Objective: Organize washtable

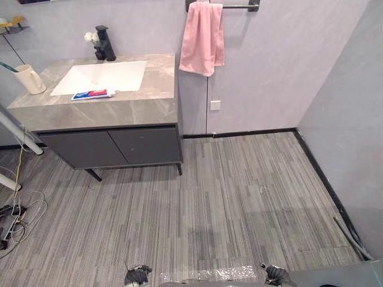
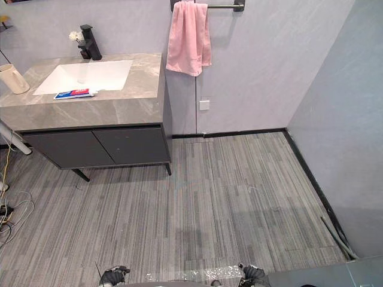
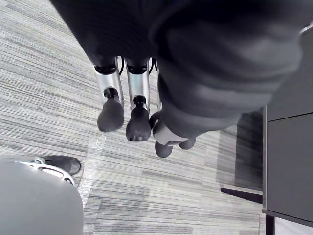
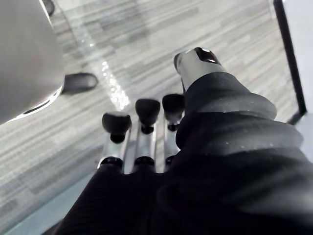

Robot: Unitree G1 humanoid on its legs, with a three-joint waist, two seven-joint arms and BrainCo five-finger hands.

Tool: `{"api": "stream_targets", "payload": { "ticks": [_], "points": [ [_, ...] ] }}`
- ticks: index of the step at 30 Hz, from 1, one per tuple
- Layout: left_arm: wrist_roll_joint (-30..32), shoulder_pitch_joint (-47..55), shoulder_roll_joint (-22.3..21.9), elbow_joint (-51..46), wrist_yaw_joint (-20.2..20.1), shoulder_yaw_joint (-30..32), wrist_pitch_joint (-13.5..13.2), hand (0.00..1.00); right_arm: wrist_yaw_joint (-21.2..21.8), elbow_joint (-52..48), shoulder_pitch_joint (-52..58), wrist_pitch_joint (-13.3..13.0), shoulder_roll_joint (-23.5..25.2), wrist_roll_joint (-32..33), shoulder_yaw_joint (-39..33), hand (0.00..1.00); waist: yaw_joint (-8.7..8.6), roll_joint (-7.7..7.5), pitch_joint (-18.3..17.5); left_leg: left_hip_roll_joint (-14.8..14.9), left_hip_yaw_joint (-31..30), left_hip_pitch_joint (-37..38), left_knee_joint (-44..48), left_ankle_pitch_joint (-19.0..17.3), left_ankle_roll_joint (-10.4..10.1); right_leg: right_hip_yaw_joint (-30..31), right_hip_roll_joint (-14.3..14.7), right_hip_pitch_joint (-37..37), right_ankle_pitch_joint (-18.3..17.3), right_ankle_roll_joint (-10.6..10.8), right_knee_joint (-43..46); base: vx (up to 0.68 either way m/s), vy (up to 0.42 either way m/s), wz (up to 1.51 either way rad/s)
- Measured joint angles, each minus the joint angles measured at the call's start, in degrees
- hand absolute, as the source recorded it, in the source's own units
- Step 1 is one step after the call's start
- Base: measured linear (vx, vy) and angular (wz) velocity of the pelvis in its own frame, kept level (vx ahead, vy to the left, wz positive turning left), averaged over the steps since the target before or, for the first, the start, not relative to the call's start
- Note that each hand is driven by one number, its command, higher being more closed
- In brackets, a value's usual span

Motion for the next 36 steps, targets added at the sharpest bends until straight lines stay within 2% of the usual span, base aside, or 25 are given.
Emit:
{"api": "stream_targets", "payload": {
  "ticks": [6, 19, 26, 34, 36],
  "points": [
    [0.2, -1.0, 0.6, 1.4, -0.3, -0.6, 0.0, 0.0, 0.0, 1.1, -1.1, 0.1, 0.0, 0.0, -0.6, 0.0, -0.03, 0.02, 1.3, 0.1, 0.0, 0.2, -0.5, 0.2, 0.2, 0.0, 0.3, -0.1, 0.0, 0.0, -0.1, -0.02, -0.041, -0.02],
    [0.1, -1.0, 1.0, 2.1, -0.3, -1.0, -0.1, 0.0, 0.1, 1.2, -1.1, -0.1, 0.0, 0.2, -0.6, 0.0, -0.04, -0.44, 1.7, 0.1, 0.0, 0.2, -0.5, 0.2, 0.2, 0.1, 0.3, -0.1, 0.1, -0.2, -0.2, -0.04, -0.033, 0.0],
    [0.1, -1.1, 1.2, 2.1, -0.3, -1.3, -0.1, 0.0, 0.1, 1.1, -1.0, -0.5, 0.0, 2.5, -0.6, 0.0, -0.1, -0.5, 2.3, 0.0, -0.4, -0.8, -1.1, 0.6, 0.7, -0.3, 0.4, -1.1, 0.1, -0.2, -0.2, -0.02, -0.035, 0.02],
    [0.7, -1.5, 2.5, 2.2, -0.5, -2.8, 0.0, 0.0, 0.1, 1.1, -1.1, -0.7, 0.5, 3.7, -0.6, 0.0, -0.14, -1.31, 2.7, 0.0, -0.4, -0.8, -1.7, 0.8, 0.7, -1.0, 0.4, -1.1, 0.1, -0.3, -0.2, 0.0, -0.015, 0.02],
    [0.7, -1.6, 3.1, 2.0, -0.5, -2.7, 0.0, 0.0, 0.1, 0.9, -1.1, -0.7, 1.0, 4.7, -0.6, 0.0, -0.28, -2.15, 3.0, 0.3, 0.2, -2.1, 0.5, 0.0, 0.2, -0.8, 0.5, -1.5, -0.2, -0.7, -0.1, -0.04, -0.04, -0.01]
  ]
}}
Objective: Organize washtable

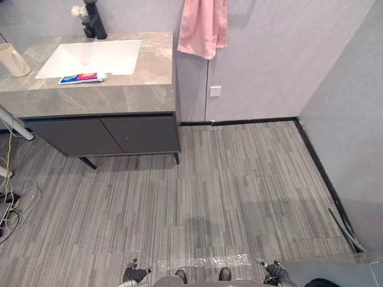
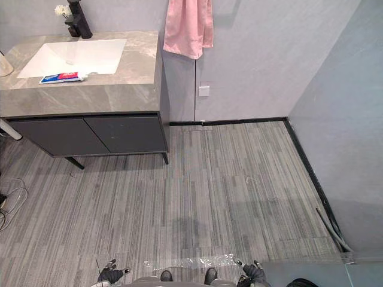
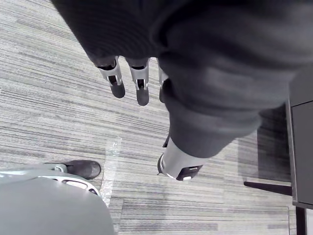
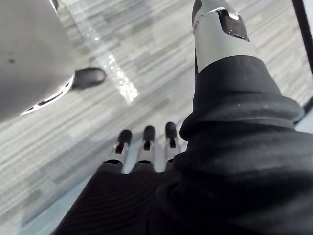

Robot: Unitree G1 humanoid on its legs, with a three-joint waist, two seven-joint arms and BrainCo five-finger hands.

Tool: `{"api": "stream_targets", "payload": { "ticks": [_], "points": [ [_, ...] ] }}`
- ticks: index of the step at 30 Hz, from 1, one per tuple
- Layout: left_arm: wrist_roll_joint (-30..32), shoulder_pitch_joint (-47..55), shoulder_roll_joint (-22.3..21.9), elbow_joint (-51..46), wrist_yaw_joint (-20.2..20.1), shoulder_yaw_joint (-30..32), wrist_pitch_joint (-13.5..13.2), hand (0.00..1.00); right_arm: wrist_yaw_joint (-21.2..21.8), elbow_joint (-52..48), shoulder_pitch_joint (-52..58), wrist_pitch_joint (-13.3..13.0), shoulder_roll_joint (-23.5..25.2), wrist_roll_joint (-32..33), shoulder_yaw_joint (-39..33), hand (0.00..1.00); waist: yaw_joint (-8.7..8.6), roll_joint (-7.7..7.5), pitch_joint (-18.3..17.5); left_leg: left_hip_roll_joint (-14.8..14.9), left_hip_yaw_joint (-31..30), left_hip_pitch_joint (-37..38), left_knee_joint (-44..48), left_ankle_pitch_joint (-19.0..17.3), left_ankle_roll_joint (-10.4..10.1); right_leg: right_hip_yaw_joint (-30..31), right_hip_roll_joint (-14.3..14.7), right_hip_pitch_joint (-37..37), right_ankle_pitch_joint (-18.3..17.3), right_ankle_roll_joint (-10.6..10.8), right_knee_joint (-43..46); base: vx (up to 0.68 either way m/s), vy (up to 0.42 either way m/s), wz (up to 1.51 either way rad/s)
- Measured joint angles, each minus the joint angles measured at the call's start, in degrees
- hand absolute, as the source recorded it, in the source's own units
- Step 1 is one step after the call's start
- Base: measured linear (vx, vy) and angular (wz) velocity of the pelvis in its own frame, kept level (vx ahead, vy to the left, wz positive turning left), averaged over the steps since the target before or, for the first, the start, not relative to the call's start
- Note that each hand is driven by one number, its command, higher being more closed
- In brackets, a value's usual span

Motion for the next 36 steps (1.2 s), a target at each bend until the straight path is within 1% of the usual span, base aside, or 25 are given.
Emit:
{"api": "stream_targets", "payload": {
  "ticks": [2, 3, 4, 6, 8, 9, 10, 13, 15, 16, 17, 18, 19, 20, 21, 22, 23, 25, 27, 29, 30, 31, 32, 34, 36],
  "points": [
    [0.0, -0.3, 0.2, -0.5, -0.2, 1.1, 0.1, 0.0, 0.1, -0.4, 0.1, -0.1, 0.3, 0.6, 0.1, 0.0, 0.19, -0.54, 0.3, 1.6, 0.5, -4.0, 8.1, -3.3, -0.7, 0.6, 0.0, -1.2, -1.2, -1.2, 1.7, -0.03, -0.065, -0.07],
    [0.0, -0.3, 0.1, -1.8, -0.7, 2.7, 0.3, 0.0, 0.1, -1.7, 0.5, 0.0, 1.1, 1.1, 0.2, 0.0, 0.41, -1.13, 1.3, 4.1, 1.5, -9.2, 21.9, -5.3, -1.3, 1.1, 0.0, -1.8, -3.5, -2.2, 4.2, -0.05, -0.086, -0.2],
    [-0.1, -0.2, 0.0, -2.6, -0.8, 3.2, 0.4, 0.0, 0.1, -2.3, 0.8, 0.0, 1.2, 1.1, 0.5, 0.0, 0.39, -1.21, 1.6, 5.3, 1.9, -11.3, 27.6, -5.4, -1.2, 1.4, 0.1, -1.8, -4.4, -2.3, 5.5, -0.07, -0.121, -0.3],
    [-0.1, 0.8, -0.9, -3.8, -0.9, 4.0, 0.3, 0.0, 0.1, -3.8, 1.6, -0.1, 0.7, 1.8, 1.4, 0.0, 0.46, -0.1, 1.7, 8.8, 2.4, -14.9, 39.5, -4.5, -0.1, 2.9, 1.1, -1.3, -6.3, -3.2, 8.1, 0.0, -0.077, -0.43],
    [-0.7, 1.5, -1.3, -5.2, -1.1, 4.2, 0.3, 0.0, 0.0, -5.0, 2.3, -0.1, 0.7, 2.7, 1.6, 0.0, 0.66, 0.74, 1.7, 11.3, 0.7, -20.1, 50.8, 1.7, 1.1, 6.1, 1.9, -1.4, -7.5, -4.5, 10.0, 0.07, -0.03, -0.66],
    [-0.9, 1.6, -1.4, -5.4, -1.1, 4.2, 0.3, 0.0, 0.0, -5.2, 2.1, -0.1, 0.7, 2.9, 1.8, 0.0, 1.14, -0.04, 1.7, 11.1, -0.1, -21.8, 52.9, 1.7, 1.1, 7.1, 1.9, -1.6, -7.7, -4.7, 10.1, 0.09, -0.007, -0.75],
    [-1.4, 1.5, -1.8, -5.8, -1.0, 4.2, 0.2, 0.0, 0.0, -5.6, 2.5, 0.0, 0.5, 3.2, 1.6, 0.0, 1.83, 0.24, 1.6, 10.2, -1.0, -23.3, 53.0, -1.2, 0.5, 9.3, 1.7, -1.8, -7.9, -5.0, 10.5, 0.14, 0.029, -0.66],
    [-1.9, 1.6, -2.1, -6.2, -0.6, 4.2, 0.0, 0.0, -0.1, -5.6, 2.3, 0.3, 0.4, 3.4, 1.6, 0.0, 2.06, 0.09, 1.6, 5.9, -2.2, -25.1, 43.2, -5.5, -0.4, 12.8, 0.3, -2.3, -8.1, -5.0, 10.4, 0.19, 0.092, -0.66],
    [-1.8, 1.8, -2.7, -6.1, 0.5, 3.6, -0.1, 0.0, -0.1, -5.2, 1.9, 0.3, -0.3, 3.3, 1.3, 0.0, 2.26, 1.07, 0.9, 2.2, -6.2, -24.2, 26.8, -4.8, -0.8, 16.6, 0.0, -3.7, -9.5, -3.4, 10.6, 0.2, 0.177, -0.9],
    [-1.8, 2.0, -3.1, -5.8, 0.5, 3.4, -0.1, 0.0, -0.1, -4.9, 1.8, 0.3, -0.7, 3.2, 1.3, 0.0, 2.48, 1.73, 0.5, 2.0, -7.5, -23.5, 23.7, -4.9, -0.7, 17.8, 0.6, -3.7, -10.0, -2.9, 10.7, 0.25, 0.252, -1.26],
    [-1.8, 1.9, -3.3, -5.4, 0.4, 3.7, 0.1, 0.0, -0.1, -4.8, 1.9, 0.5, -0.8, 3.1, 1.4, 0.0, 3.35, 2.38, -0.4, 2.1, -7.5, -22.3, 22.6, -2.9, 1.9, 20.5, 1.0, -3.8, -11.8, -1.9, 12.3, 0.41, 0.294, -1.24],
    [-1.6, 2.7, -1.9, -5.6, 0.4, 3.7, 0.0, 0.0, -0.1, -4.8, 2.6, 0.6, 0.3, 2.7, 1.4, 0.0, 3.6, -0.22, -2.3, 1.4, -4.0, -21.2, 22.1, -4.7, 2.3, 21.2, -0.5, -4.9, -13.4, 0.0, 15.9, 0.37, 0.243, -1.19],
    [-1.6, 2.7, -1.5, -5.7, 0.5, 3.7, -0.1, 0.0, -0.1, -4.8, 2.9, 0.7, 0.8, 2.2, 1.5, 0.0, 3.7, -0.54, -2.5, 1.1, -2.4, -20.4, 21.8, -5.3, 2.2, 21.0, -1.3, -6.7, -14.5, 1.5, 19.7, 0.39, 0.192, -1.14],
    [-1.6, 2.6, -1.1, -5.7, 0.5, 3.7, 0.0, 0.0, 0.0, -5.0, 2.8, 0.7, 1.2, 1.6, 2.0, 0.0, 4.01, -2.05, -3.1, 0.8, 0.1, -17.6, 21.1, -6.8, 2.9, 20.7, -2.0, -10.3, -15.7, 4.7, 28.6, 0.28, 0.15, -0.96],
    [-1.5, 2.6, -1.0, -5.7, 0.5, 3.6, 0.0, 0.0, 0.0, -5.4, 2.4, 0.7, 1.3, 1.0, 2.7, 0.0, 3.36, -2.0, -3.0, 0.5, 1.5, -14.9, 21.0, -7.8, 4.0, 19.1, -2.4, -13.0, -15.5, 8.9, 37.6, 0.35, 0.19, -0.83],
    [-1.5, 2.4, -0.9, -5.7, 0.5, 3.5, 0.0, 0.0, 0.0, -5.8, 2.5, 0.6, 1.3, 0.5, 2.9, 0.0, 3.04, -1.71, -2.7, 0.4, 2.1, -13.3, 20.9, -8.6, 4.3, 18.1, -2.8, -15.0, -14.9, 10.7, 42.7, 0.42, 0.227, -0.47],
    [-1.4, 1.8, -0.9, -5.4, 0.5, 3.3, 0.1, 0.0, 0.1, -6.1, 2.5, 0.6, 0.9, -0.1, 2.8, 0.0, 2.91, -1.47, -2.5, 0.0, 2.7, -10.2, 20.2, -10.0, 4.5, 14.6, -4.3, -18.2, -14.8, 10.6, 51.4, 0.37, 0.171, -0.25],
    [-1.5, 0.3, -0.9, -4.6, 0.5, 2.3, 0.0, 0.0, 0.2, -6.0, 2.3, 0.7, 0.3, -1.0, 2.9, 0.0, 2.44, -1.26, -2.4, -0.2, 2.8, -4.2, 17.1, -10.8, 4.5, 6.0, -7.3, -21.6, -16.5, 5.9, 56.9, 0.42, 0.13, -0.07],
    [-1.5, 0.0, -1.1, -4.4, 0.5, 1.5, 0.0, 0.0, 0.6, -5.5, 1.6, 0.7, 0.0, -2.0, 3.0, 0.0, 1.65, -0.92, -2.3, 0.3, 2.4, -0.7, 14.7, -10.7, 4.5, 2.2, -7.2, -23.4, -17.7, 3.7, 54.2, 0.39, 0.05, 0.14],
    [-1.4, -1.6, -1.5, -2.8, 0.4, -0.5, 0.1, 0.0, 1.3, -4.0, 0.2, 0.7, -0.8, -2.2, 3.6, 0.0, 0.34, -0.49, -2.0, 1.1, 0.3, 1.6, 12.9, -10.7, 4.5, 0.6, -5.0, -26.5, -16.4, 1.8, 44.6, 0.44, -0.045, 0.47],
    [-1.4, -2.1, -1.8, -2.0, 0.3, -1.5, 0.3, 0.0, 1.3, -3.4, -0.3, 0.7, -0.9, -2.2, 3.6, 0.0, -0.19, -0.53, -1.8, 0.9, -2.2, 2.7, 12.3, -10.7, 4.2, 2.8, -2.7, -26.5, -11.7, 0.4, 34.6, 0.41, -0.087, 0.64],
    [-1.4, -2.1, -1.8, -2.0, 0.3, -1.8, 0.3, 0.0, 1.3, -3.2, -0.3, 0.7, -0.8, -2.1, 3.6, 0.0, -0.29, -0.62, -1.9, 0.6, -3.6, 3.2, 12.0, -10.9, 4.0, 4.0, -2.0, -26.2, -8.8, 0.0, 31.0, 0.43, -0.142, 0.93],
    [-1.2, -2.1, -2.2, -2.1, 0.3, -1.6, 0.2, 0.0, 1.3, -2.6, 0.1, 0.6, -0.6, -1.9, 3.5, 0.0, -0.56, -1.27, -1.9, -0.5, -6.8, 4.6, 12.1, -11.6, 2.6, 4.1, -2.2, -25.3, -1.7, -1.6, 27.3, 0.45, -0.194, 0.85],
    [-1.2, -2.1, -4.0, -1.9, 0.4, 0.2, 0.2, 0.0, 1.5, -2.3, -1.2, 0.6, -1.4, -1.8, 3.2, 0.0, -1.1, 1.45, -2.1, 1.5, -9.2, 5.3, 13.4, -12.0, 1.0, 2.3, -2.0, -24.5, -3.2, -2.1, 30.1, 0.44, -0.19, 0.77],
    [-1.0, -1.9, -5.9, -2.7, 0.3, 2.4, 0.2, 0.0, 2.0, -2.5, -1.5, 0.5, -2.5, -1.9, 3.3, 0.0, -0.92, 3.25, -1.5, 4.1, -10.0, -2.6, 30.3, -10.9, -0.8, -0.8, -1.5, -20.8, -6.3, -2.4, 27.0, 0.4, -0.217, 0.72]
  ]
}}
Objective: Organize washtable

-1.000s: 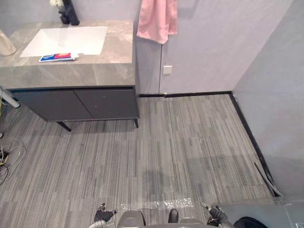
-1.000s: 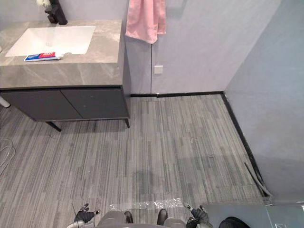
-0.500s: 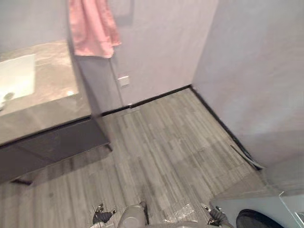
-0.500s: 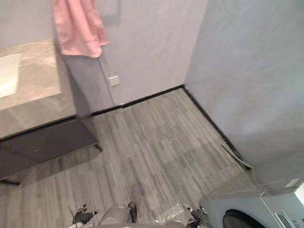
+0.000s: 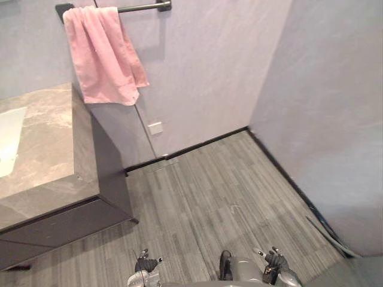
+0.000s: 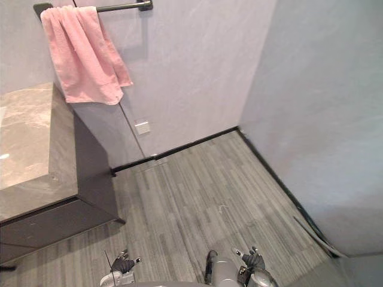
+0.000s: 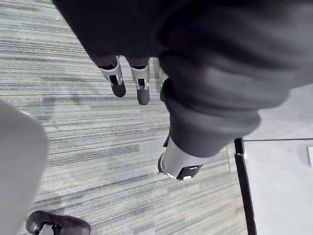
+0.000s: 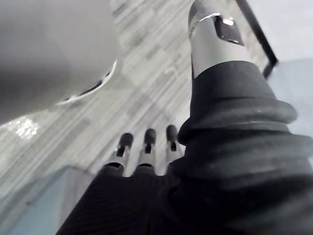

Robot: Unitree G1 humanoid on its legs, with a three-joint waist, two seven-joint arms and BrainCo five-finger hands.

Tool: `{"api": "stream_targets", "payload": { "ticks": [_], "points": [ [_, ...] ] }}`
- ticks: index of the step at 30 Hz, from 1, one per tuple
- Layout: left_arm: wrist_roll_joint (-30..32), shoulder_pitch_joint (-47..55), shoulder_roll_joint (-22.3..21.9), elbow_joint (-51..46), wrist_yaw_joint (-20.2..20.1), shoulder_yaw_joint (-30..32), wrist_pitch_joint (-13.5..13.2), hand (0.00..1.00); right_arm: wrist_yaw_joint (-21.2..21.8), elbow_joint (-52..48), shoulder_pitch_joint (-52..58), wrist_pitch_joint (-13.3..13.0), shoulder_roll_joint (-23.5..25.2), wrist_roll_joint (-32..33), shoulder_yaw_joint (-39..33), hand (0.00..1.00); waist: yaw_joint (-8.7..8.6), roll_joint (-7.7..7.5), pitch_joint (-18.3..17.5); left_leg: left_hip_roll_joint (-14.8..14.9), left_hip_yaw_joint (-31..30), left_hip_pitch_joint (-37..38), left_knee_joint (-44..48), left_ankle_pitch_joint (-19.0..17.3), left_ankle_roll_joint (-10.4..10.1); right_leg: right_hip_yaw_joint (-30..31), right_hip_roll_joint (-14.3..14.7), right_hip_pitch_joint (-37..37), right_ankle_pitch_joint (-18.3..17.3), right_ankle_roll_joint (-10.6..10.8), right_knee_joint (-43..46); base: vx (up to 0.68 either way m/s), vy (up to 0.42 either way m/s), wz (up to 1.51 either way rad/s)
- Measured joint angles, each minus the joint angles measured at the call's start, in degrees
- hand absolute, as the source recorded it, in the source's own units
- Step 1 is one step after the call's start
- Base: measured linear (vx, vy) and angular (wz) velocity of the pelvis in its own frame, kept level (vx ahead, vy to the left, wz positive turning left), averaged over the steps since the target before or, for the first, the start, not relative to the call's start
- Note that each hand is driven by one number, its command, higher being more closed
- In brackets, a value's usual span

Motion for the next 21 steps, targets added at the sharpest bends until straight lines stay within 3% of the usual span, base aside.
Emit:
{"api": "stream_targets", "payload": {
  "ticks": [1, 2, 5, 7, 10, 11, 12, 13, 15, 16, 17, 19, 20, 21],
  "points": [
    [0.0, -0.2, -0.3, -0.2, 0.0, 0.7, 0.0, 0.0, 0.0, -0.4, 0.0, 0.0, -0.2, 0.0, 0.0, 0.0, -0.02, 0.82, 0.4, 1.4, 0.6, -2.4, 6.0, 1.4, -0.6, -0.6, 0.6, 1.7, -0.5, -0.4, -0.8, 0.47, -0.255, 0.59],
    [-0.1, -0.1, -0.7, -1.5, 0.0, 2.0, 0.1, 0.0, -0.1, -1.0, 0.2, 0.1, -0.2, 0.3, 0.0, 0.0, 0.72, 0.85, 1.5, 6.2, 3.4, -7.0, 18.3, 1.2, -0.6, -2.0, 1.7, 6.3, -1.9, -1.4, -2.7, 0.38, -0.187, 0.32],
    [-0.1, -0.3, 0.4, -3.6, -0.2, 1.1, -0.1, 0.0, -0.1, -1.2, 0.5, 0.1, 0.9, 1.0, 0.1, 0.0, 2.18, -0.96, 2.4, 8.8, 8.3, -12.0, 22.4, 1.1, -0.4, -2.9, 1.4, 12.6, -3.4, -2.0, -5.3, 0.36, -0.15, 0.18],
    [-0.2, -0.8, 0.9, -3.8, -0.2, 0.1, -0.3, 0.0, -0.1, -0.9, 0.4, 0.1, 1.2, 1.9, 0.0, 0.0, 2.77, -1.55, 2.7, 7.5, 10.3, -15.9, 16.6, 1.0, -0.2, -3.6, 0.5, 15.3, -3.3, -1.9, -8.4, 0.3, -0.052, 0.25],
    [-0.2, -1.7, 1.6, -3.6, -0.2, -1.1, -0.4, 0.0, -0.1, -0.2, -0.5, 0.2, 1.5, 1.9, 0.0, 0.0, 2.72, -2.0, 3.0, 2.4, 13.4, -19.0, -3.4, 2.3, -0.5, -5.8, -1.9, 19.3, -3.0, 0.3, -13.7, 0.27, 0.078, 0.43],
    [-0.3, -1.7, 1.8, -3.4, -0.1, -2.0, -0.5, 0.0, -0.1, 0.9, -1.0, 0.2, 1.3, 1.9, 0.1, 0.0, 2.82, -1.87, 2.9, 0.5, 14.9, -19.0, -12.2, 6.1, 0.1, -6.4, -2.5, 21.0, -2.8, 1.5, -15.7, 0.25, 0.128, 0.26],
    [-0.3, -1.7, 1.9, -3.3, -0.2, -2.4, -0.6, 0.0, -0.1, 1.3, -1.1, 0.2, 1.1, 1.8, 0.2, 0.0, 2.93, -1.67, 2.8, 0.0, 15.3, -18.7, -15.4, 8.6, 0.8, -6.5, -2.5, 21.3, -2.9, 2.2, -16.5, 0.39, 0.252, -0.08],
    [-0.4, -1.9, 2.0, -2.8, -0.2, -2.6, -0.9, 0.0, -0.1, 1.8, -1.6, 0.3, 1.2, 1.8, 0.7, 0.0, 4.33, -2.2, 2.6, -1.1, 16.3, -17.5, -17.6, 15.7, 4.4, -5.0, -3.4, 22.6, -3.7, 4.2, -17.6, 0.35, 0.232, -0.25],
    [-0.3, -2.1, 2.7, -2.7, -0.7, -2.6, -1.1, 0.0, -0.1, 2.3, -2.2, 0.3, 2.2, 1.7, 0.8, 0.0, 4.17, -3.79, 2.3, -3.0, 16.4, -17.2, -17.2, 14.9, 6.1, -4.9, -5.2, 23.3, -4.3, 5.3, -17.3, 0.41, 0.216, -0.08],
    [-0.3, -2.5, 3.8, -2.0, -1.3, -2.6, -1.1, 0.0, 0.0, 2.7, -2.0, 0.3, 3.2, 1.5, 1.1, 0.0, 4.03, -5.28, 2.1, -4.8, 16.3, -16.5, -16.9, 12.9, 7.1, -4.7, -7.0, 22.8, -4.6, 5.7, -14.2, 0.39, 0.169, 0.19],
    [-0.3, -2.6, 4.1, -1.7, -1.4, -2.6, -1.0, 0.0, 0.1, 2.6, -1.8, 0.3, 3.2, 1.5, 1.2, 0.0, 4.09, -5.35, 2.1, -5.2, 16.0, -15.9, -16.9, 12.2, 7.4, -4.5, -7.5, 22.0, -4.6, 5.7, -11.3, 0.39, 0.192, 0.24],
    [-0.3, -2.7, 4.2, -1.1, -1.4, -2.8, -1.0, 0.0, 0.1, 2.6, -1.8, 0.3, 2.8, 1.1, 1.2, 0.0, 4.05, -5.35, 2.0, -6.4, 15.6, -12.4, -18.0, 10.8, 8.1, -2.7, -9.9, 17.3, -4.4, 6.1, 3.8, 0.41, 0.224, 0.33],
    [-0.2, -2.9, 4.9, -0.4, -1.4, -4.5, -0.6, 0.0, 0.2, 2.5, -1.8, 0.1, 2.6, 0.9, 0.8, 0.0, 3.48, -5.77, 2.2, -8.1, 13.8, -8.2, -20.1, 9.7, 8.6, -1.3, -11.6, 13.2, -5.2, 7.7, 17.5, 0.42, 0.212, 0.61],
    [-0.2, -2.8, 5.3, 0.2, -1.4, -5.1, -0.5, 0.0, 0.4, 2.5, -1.8, 0.1, 2.5, 0.5, 0.6, 0.0, 2.75, -5.55, 2.3, -8.7, 12.6, -5.5, -21.0, 9.0, 8.7, -1.5, -11.7, 11.7, -6.1, 8.1, 22.8, 0.43, 0.176, 0.68]
  ]
}}
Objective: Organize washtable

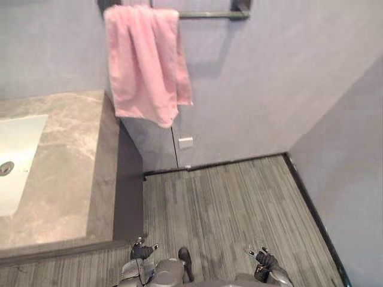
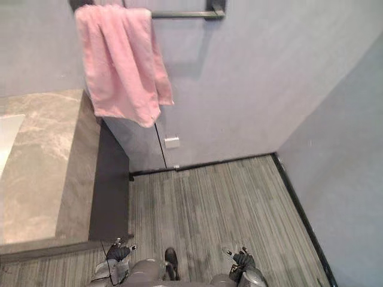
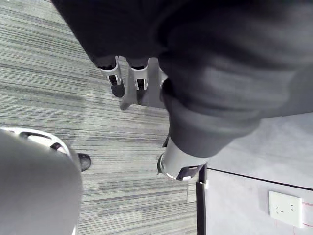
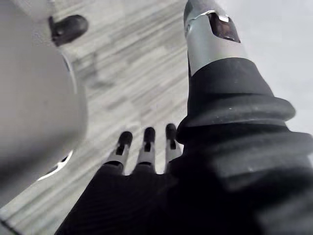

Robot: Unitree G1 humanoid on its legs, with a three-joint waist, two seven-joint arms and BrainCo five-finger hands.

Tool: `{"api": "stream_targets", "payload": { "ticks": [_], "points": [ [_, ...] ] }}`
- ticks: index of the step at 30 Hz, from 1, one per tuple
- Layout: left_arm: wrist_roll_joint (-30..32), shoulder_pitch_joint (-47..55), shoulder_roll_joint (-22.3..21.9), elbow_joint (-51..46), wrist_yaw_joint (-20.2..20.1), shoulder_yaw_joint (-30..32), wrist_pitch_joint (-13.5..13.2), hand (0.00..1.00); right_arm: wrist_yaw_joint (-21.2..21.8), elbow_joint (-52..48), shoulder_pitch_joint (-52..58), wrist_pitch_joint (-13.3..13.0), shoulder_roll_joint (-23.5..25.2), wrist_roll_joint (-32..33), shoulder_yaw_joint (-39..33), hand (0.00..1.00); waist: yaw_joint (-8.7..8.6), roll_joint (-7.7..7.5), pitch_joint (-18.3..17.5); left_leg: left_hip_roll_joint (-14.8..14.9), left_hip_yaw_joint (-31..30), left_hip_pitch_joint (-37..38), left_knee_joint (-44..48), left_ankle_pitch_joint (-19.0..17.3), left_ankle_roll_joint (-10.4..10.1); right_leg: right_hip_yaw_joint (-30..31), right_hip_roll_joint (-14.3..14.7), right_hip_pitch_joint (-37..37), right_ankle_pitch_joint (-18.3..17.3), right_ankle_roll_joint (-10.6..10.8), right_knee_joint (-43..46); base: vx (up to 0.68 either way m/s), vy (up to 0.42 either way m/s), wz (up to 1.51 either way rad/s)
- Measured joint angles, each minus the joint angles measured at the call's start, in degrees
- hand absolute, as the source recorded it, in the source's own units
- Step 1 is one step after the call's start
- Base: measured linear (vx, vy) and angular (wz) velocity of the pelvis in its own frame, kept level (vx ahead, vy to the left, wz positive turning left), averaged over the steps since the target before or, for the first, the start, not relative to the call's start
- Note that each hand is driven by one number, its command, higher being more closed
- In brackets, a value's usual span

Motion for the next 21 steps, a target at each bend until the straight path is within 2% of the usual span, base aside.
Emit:
{"api": "stream_targets", "payload": {
  "ticks": [1, 3, 4, 6, 7, 9, 11, 12, 13, 14, 15, 17, 19, 21],
  "points": [
    [0.0, 0.0, 0.2, 0.4, 0.0, 0.0, 0.1, 0.0, 0.0, -0.1, 0.0, 0.0, 0.0, -0.1, 0.0, 0.0, -0.14, 0.4, 0.2, -0.2, -0.8, 1.6, -0.5, -0.5, 0.1, -0.1, 0.1, -1.1, -0.9, -0.3, 2.1, 0.41, 0.096, 0.56],
    [0.1, 0.0, 0.5, 1.4, 0.0, -0.1, 0.4, 0.0, 0.1, -0.2, 0.0, -0.6, -0.1, -0.4, 0.2, 0.0, -0.47, 0.43, 0.2, -0.1, -3.0, 7.1, -3.2, -1.3, 0.1, -2.7, 1.7, -6.0, -3.8, -2.7, 2.7, 0.42, 0.062, 0.54],
    [0.1, 0.0, 0.4, 1.6, 0.0, -0.1, 0.5, 0.0, 0.1, -0.5, 0.0, -0.6, -0.1, -0.4, 0.1, 0.0, -0.65, 0.48, 0.2, 0.1, -3.6, 8.0, -3.8, -1.3, 0.1, -3.3, 2.3, -7.5, -4.1, -3.3, 1.2, 0.28, 0.002, 0.62],
    [0.1, -0.2, -0.3, 2.5, 0.0, -0.1, 0.6, 0.0, 0.1, -1.6, -0.1, -0.7, -0.7, -0.4, -0.2, 0.0, -2.11, 1.37, 0.8, 1.3, -6.8, 10.3, -5.1, -2.1, -0.4, -2.6, 5.6, -12.9, -3.5, -4.0, -9.1, 0.39, -0.052, 0.69],
    [0.1, -0.2, -0.5, 2.5, 0.0, -0.1, 0.6, 0.0, 0.1, -1.7, -0.1, -0.7, -0.9, -0.4, -0.3, 0.0, -2.28, 1.59, 1.0, 1.5, -7.4, 10.9, -5.5, -2.4, -0.8, -2.0, 6.4, -13.8, -2.4, -4.3, -12.4, 0.44, -0.096, 0.73],
    [0.1, 0.1, -0.9, 2.5, 0.0, -0.1, 0.6, 0.0, 0.1, -1.7, 0.5, -0.4, -1.0, 0.0, -0.7, 0.0, -3.02, 1.47, 1.1, 1.6, -9.1, 13.1, -5.6, -4.1, -3.2, 0.7, 7.8, -14.8, 4.9, -4.9, -24.1, 0.39, -0.128, 0.73],
    [0.1, 0.4, -0.9, 2.3, 0.0, 0.3, 0.6, 0.0, 0.1, -2.1, 1.1, -0.4, -0.6, -0.2, -0.6, 0.0, -3.07, 0.85, 1.0, 1.4, -10.1, 14.9, -4.7, -6.4, -4.5, 2.1, 7.7, -14.2, 8.4, -6.2, -26.4, 0.41, -0.203, 0.58],
    [0.3, 0.4, -1.3, 2.3, 0.0, 0.4, 0.6, 0.0, 0.3, -2.4, 1.6, -0.4, -0.6, -0.2, -0.7, 0.0, -3.06, 1.04, 0.9, 2.5, -11.9, 16.0, -2.7, -9.2, -6.0, 1.8, 7.6, -13.8, 12.4, -7.3, -23.6, 0.44, -0.244, 0.57],
    [0.4, 0.4, -1.8, 2.3, 0.0, 0.4, 0.6, 0.0, 0.3, -2.6, 1.6, -0.4, -0.7, -0.3, -0.7, 0.0, -3.06, 1.74, 0.6, 3.8, -12.2, 16.2, -2.1, -9.7, -6.6, 1.0, 8.4, -13.4, 10.9, -7.1, -22.7, 0.43, -0.261, 0.56],
    [0.6, 0.5, -2.6, 2.2, 0.0, 0.6, 0.6, 0.0, 0.2, -2.7, 1.5, -0.4, -1.1, -0.5, -1.1, 0.0, -3.01, 2.96, 0.4, 5.8, -12.1, 15.7, 0.6, -10.3, -7.6, -0.6, 9.6, -12.6, 8.8, -7.9, -22.5, 0.33, -0.218, 0.33],
    [0.9, 0.5, -3.0, 1.9, -0.1, 0.9, 0.6, 0.0, 0.2, -2.8, 1.6, -0.4, -1.1, -0.4, -1.5, 0.0, -3.11, 3.42, 0.3, 6.8, -12.0, 14.5, 3.3, -10.7, -8.4, -1.3, 10.2, -12.1, 8.4, -8.5, -22.7, 0.4, -0.289, 0.39],
    [1.9, 0.6, -3.6, 0.5, -0.8, 3.6, 0.7, 0.0, 0.1, -3.7, 2.0, -0.3, -1.5, -0.4, -1.7, 0.0, -3.07, 4.74, 0.8, 11.9, -11.8, 6.7, 24.0, -11.1, -10.8, -3.1, 13.3, -6.9, 7.0, -10.0, -25.9, 0.45, -0.346, 0.27],
    [1.9, 1.5, -4.4, -1.4, -1.2, 4.3, 0.6, 0.0, 0.1, -3.8, 2.1, -0.3, -1.4, -0.2, -1.6, 0.0, -2.72, 5.09, 0.8, 16.3, -8.5, 2.4, 35.3, -11.4, -10.9, -3.4, 15.7, -1.1, 6.8, -10.6, -29.5, 0.35, -0.215, -0.08],
    [1.9, 1.5, -4.1, -2.1, -1.2, 4.3, 0.7, 0.0, 0.1, -3.9, 2.0, -0.3, -1.2, 0.1, -1.6, 0.0, -2.48, 4.69, 0.9, 17.1, -5.9, 1.1, 34.8, -11.4, -10.9, -2.9, 15.9, 1.3, 7.0, -10.8, -31.4, 0.21, -0.118, -0.18]
  ]
}}
